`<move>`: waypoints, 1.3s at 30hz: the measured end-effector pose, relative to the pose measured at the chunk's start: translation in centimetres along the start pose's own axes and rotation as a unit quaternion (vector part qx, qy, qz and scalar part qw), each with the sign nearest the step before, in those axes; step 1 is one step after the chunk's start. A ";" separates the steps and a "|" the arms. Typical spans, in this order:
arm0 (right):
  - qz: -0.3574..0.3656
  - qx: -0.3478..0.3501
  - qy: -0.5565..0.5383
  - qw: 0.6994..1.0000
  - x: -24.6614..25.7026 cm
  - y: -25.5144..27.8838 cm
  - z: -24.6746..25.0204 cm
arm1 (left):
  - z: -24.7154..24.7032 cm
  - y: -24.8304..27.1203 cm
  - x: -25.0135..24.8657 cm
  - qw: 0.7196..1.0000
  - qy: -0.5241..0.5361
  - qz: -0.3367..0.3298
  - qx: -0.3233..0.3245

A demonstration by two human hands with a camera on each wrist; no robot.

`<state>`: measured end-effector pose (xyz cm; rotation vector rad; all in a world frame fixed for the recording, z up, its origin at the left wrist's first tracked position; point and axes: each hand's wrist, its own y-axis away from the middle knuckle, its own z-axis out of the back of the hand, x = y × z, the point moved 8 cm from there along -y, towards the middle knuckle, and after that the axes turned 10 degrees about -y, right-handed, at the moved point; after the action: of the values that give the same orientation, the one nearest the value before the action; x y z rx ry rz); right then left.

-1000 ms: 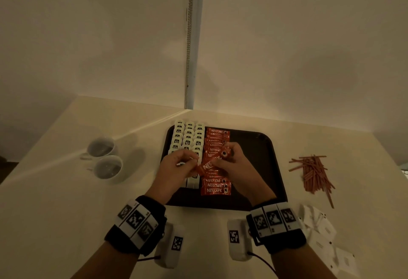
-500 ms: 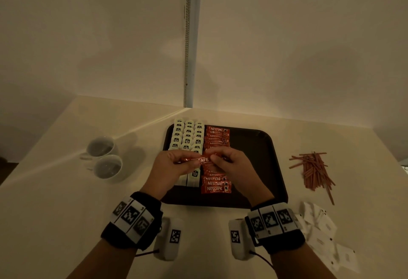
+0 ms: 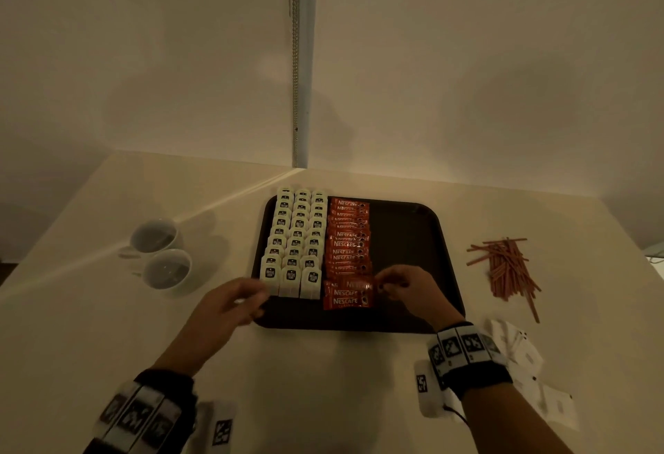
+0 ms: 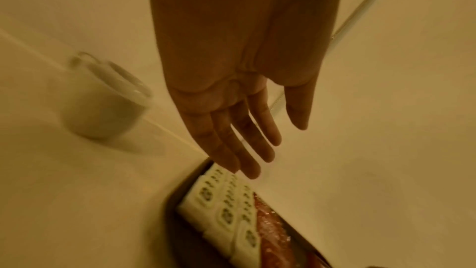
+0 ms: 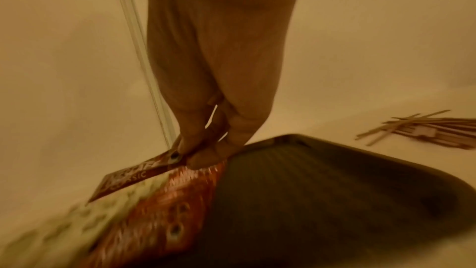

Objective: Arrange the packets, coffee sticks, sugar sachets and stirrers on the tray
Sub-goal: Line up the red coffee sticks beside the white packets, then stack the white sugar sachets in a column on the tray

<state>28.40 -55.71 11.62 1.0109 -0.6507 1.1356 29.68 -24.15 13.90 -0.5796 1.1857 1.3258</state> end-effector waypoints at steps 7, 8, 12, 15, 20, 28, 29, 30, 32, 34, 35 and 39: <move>-0.055 0.020 0.025 0.998 -4.8 0.5 -3.2 | 3.8 4.8 8.5 0.990 0.018 0.122 -0.063; -0.058 0.016 0.022 0.998 -5.0 0.4 -3.5 | 4.1 5.2 9.2 0.988 0.022 0.134 -0.068; -0.048 -0.033 0.005 0.998 -5.1 0.0 -3.5 | 4.9 6.5 10.9 0.983 0.029 0.162 -0.080; -0.050 -0.056 -0.003 0.997 -5.1 -0.1 -3.4 | 5.2 6.7 11.1 0.982 0.028 0.168 -0.080; -0.065 -0.069 0.019 0.995 -5.1 -0.4 -3.4 | 5.2 6.7 10.7 0.983 0.030 0.165 -0.072; -0.103 -0.085 0.041 0.990 -5.2 -0.6 -3.0 | 4.7 6.3 11.0 0.983 0.028 0.170 -0.066; -0.107 -0.086 0.039 0.990 -5.2 -0.6 -3.0 | 4.6 6.3 11.0 0.983 0.028 0.172 -0.066; -0.115 -0.087 0.035 0.989 -5.3 -0.5 -2.9 | 4.6 6.2 11.0 0.983 0.027 0.172 -0.064; -0.137 -0.084 0.016 0.987 -5.7 -0.3 -2.9 | 4.6 6.1 11.1 0.982 0.024 0.175 -0.064; -0.150 -0.077 0.008 0.986 -5.9 -0.1 -3.0 | 4.6 6.1 11.1 0.982 0.024 0.176 -0.066; -0.151 -0.076 0.011 0.986 -5.9 0.0 -3.1 | 4.7 6.1 11.2 0.982 0.022 0.177 -0.065; -0.137 -0.076 0.030 0.987 -5.4 0.1 -3.4 | 4.6 5.9 11.2 0.982 0.019 0.180 -0.056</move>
<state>26.36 -54.96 5.63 0.9023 -0.5231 0.8585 23.81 -14.04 7.29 -0.4860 1.2935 1.7031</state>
